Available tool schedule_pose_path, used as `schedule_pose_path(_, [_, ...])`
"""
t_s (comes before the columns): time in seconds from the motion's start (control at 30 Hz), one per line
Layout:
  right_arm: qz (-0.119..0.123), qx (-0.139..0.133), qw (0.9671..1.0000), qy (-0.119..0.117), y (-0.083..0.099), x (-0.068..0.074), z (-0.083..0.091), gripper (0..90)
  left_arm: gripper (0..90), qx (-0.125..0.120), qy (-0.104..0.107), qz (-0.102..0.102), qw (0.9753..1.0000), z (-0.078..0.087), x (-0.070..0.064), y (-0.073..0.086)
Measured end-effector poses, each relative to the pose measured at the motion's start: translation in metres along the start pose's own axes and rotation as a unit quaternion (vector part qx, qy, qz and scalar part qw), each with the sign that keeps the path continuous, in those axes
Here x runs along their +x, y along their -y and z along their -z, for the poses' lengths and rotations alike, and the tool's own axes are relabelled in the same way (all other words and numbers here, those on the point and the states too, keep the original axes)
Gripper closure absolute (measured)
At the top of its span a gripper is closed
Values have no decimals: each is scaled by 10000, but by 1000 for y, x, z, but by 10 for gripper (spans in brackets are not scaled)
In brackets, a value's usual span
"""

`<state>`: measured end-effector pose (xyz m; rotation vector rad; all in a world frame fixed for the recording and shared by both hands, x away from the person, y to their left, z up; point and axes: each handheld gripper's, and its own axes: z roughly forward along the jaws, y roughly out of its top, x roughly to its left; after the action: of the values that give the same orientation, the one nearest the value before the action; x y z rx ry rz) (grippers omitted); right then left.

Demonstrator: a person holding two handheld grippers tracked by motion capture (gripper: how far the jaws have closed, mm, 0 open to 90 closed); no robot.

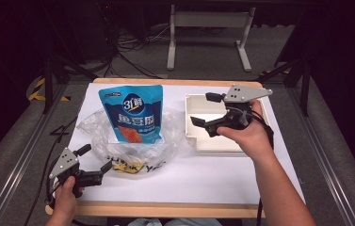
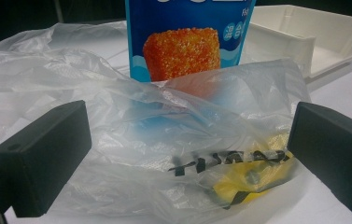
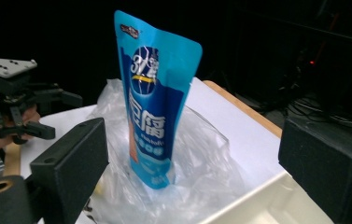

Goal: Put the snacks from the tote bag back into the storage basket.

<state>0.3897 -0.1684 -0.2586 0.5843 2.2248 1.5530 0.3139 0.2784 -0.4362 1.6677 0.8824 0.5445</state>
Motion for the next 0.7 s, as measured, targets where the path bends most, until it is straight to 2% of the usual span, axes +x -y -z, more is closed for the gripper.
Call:
schedule_pose_path(0.2, [-40,-47,10000,-64,-2,-3,-13,79,2,-5,3,38,10000,0,1,0])
schedule_pose_path(0.33, [-144,-50,9998,-83,0,-9,-34,54,2,-8,13,42,10000,0,1,0])
schedule_pose_path(0.47, [-228,-144,9996,-124,2,-14,-48,47,2,36,17,47,10000,1,2,0])
schedule_pose_path(0.7, [-320,-93,9993,-171,5,-16,-71,47,2,-23,18,101,9999,1,4,0])
